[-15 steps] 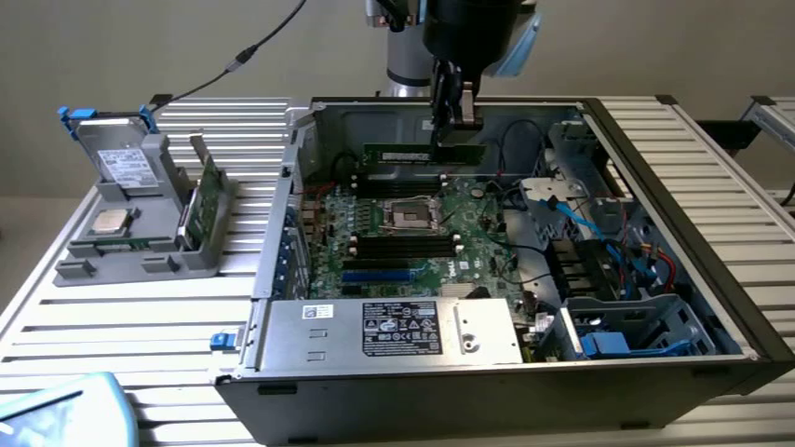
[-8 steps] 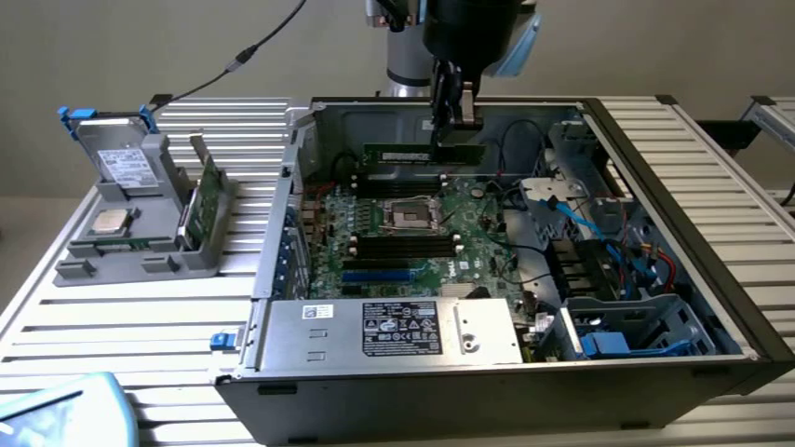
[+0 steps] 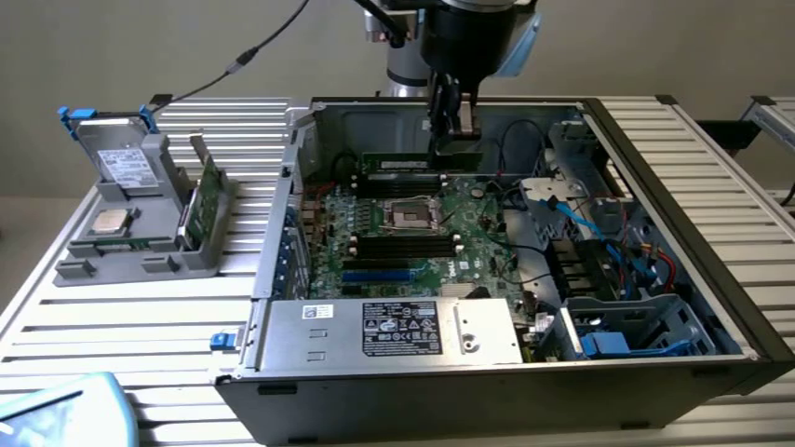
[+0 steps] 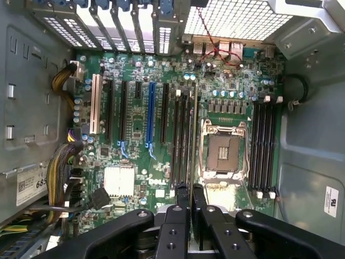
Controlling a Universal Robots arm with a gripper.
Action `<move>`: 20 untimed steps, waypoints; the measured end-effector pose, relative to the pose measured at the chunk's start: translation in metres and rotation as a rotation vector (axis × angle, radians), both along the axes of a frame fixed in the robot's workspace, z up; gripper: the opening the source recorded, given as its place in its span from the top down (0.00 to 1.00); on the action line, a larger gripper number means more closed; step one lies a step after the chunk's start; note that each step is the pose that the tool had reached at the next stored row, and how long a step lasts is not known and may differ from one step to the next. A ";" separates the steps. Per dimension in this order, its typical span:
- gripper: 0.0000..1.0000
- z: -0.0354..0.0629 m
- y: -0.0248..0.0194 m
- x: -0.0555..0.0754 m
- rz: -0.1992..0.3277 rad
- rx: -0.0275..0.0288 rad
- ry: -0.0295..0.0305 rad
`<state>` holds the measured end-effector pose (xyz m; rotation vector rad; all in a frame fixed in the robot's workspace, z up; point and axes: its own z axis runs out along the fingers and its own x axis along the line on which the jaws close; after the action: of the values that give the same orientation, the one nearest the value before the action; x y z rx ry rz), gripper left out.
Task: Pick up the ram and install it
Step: 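Insert the ram into the slot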
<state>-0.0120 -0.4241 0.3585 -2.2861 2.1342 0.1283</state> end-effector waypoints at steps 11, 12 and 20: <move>0.86 -0.0200 0.0015 -0.013 0.052 -0.0012 0.0001; 0.86 -0.0219 0.0017 -0.014 0.051 -0.0021 0.0001; 0.86 -0.0318 0.0018 -0.015 0.002 -0.0152 0.0006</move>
<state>-0.0272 -0.4223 0.3267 -2.2964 2.1411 0.1131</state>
